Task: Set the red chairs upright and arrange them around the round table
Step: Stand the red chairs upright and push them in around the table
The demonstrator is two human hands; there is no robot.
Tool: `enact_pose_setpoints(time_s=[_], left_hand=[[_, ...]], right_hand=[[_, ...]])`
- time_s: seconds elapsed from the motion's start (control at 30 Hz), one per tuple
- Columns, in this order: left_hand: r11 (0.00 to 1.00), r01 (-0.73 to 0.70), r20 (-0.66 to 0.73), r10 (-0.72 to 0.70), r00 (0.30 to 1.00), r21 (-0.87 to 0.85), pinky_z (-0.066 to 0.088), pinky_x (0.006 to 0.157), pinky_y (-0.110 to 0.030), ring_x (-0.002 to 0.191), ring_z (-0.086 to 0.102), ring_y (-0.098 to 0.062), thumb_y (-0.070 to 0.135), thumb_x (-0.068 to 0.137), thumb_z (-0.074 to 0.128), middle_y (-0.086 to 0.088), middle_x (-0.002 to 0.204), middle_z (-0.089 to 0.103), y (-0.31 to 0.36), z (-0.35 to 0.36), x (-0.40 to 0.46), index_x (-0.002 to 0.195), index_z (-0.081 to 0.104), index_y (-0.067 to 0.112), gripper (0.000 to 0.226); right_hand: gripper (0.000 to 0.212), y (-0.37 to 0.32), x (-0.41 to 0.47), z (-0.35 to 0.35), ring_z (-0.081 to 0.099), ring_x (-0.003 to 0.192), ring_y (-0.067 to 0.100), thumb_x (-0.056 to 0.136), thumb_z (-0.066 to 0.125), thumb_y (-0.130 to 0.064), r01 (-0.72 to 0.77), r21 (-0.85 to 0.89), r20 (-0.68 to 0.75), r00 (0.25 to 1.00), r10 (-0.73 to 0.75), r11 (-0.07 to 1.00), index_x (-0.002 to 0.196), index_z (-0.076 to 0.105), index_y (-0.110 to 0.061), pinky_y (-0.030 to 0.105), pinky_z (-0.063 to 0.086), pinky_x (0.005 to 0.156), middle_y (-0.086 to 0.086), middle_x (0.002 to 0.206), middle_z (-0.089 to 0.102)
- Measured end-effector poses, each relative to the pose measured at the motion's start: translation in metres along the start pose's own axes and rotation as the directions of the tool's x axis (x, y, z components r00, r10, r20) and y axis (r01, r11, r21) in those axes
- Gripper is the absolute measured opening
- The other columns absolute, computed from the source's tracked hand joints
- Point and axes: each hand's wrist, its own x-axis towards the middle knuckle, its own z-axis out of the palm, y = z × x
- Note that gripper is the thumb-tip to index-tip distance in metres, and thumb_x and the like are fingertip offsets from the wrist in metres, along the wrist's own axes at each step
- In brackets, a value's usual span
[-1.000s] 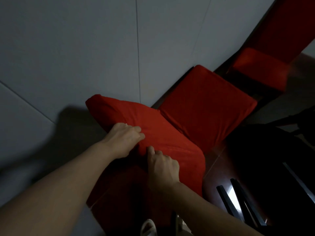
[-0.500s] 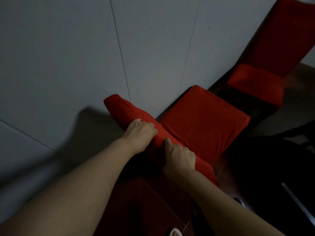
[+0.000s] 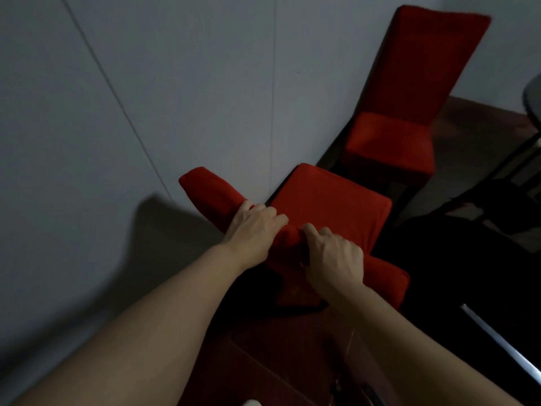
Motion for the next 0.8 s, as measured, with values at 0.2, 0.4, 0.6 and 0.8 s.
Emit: enact_pose_setpoints(time_s=[0.2,0.4,0.6,0.8], left_hand=[[0.995,-0.096,-0.03,0.096,0.995,0.014,0.032,0.101,-0.035,0.104,0.05,-0.018,0.01,0.08,0.063,0.003,0.105,0.053,-0.007,-0.005,0.043,0.117,0.046,0.025,0.044],[0.985,-0.17,-0.04,0.171,0.984,0.022,0.032,0.1,-0.033,0.106,0.048,-0.017,0.006,0.078,0.062,0.004,0.11,0.051,-0.017,-0.011,0.076,0.121,0.043,0.025,0.051],[0.99,-0.135,-0.039,0.136,0.99,0.033,0.028,0.104,-0.041,0.109,0.047,-0.018,0.009,0.085,0.057,0.005,0.111,0.05,-0.014,-0.015,0.087,0.123,0.041,0.026,0.045],[0.981,-0.16,0.063,0.154,0.986,0.111,0.036,0.094,-0.038,0.108,0.048,-0.02,0.002,0.087,0.05,0.0,0.111,0.05,-0.018,-0.031,0.088,0.128,0.039,0.025,0.049]], right_hand=[[0.046,0.019,0.025,-0.004,0.054,0.096,0.018,0.093,0.053,-0.032,-0.058,-0.018,-0.078,0.995,0.056,0.998,0.135,0.037,-0.028,0.031,0.037,0.08,-0.003,0.109,0.057],[0.055,0.035,0.04,-0.008,0.047,0.114,0.023,0.092,0.053,-0.033,-0.103,-0.023,-0.119,0.988,0.1,0.994,0.143,0.031,-0.026,0.036,0.031,0.1,0.001,0.124,0.051],[0.049,0.037,0.05,-0.013,0.045,0.112,0.024,0.097,0.042,-0.03,-0.126,-0.073,-0.078,0.99,0.12,0.989,0.143,0.024,-0.026,0.038,0.029,0.101,0.003,0.125,0.048],[0.046,0.032,0.056,-0.021,0.045,0.111,0.025,0.098,0.041,-0.026,-0.153,-0.065,-0.013,0.988,0.152,0.986,0.141,0.026,-0.024,0.041,0.032,0.1,0.008,0.121,0.048]])
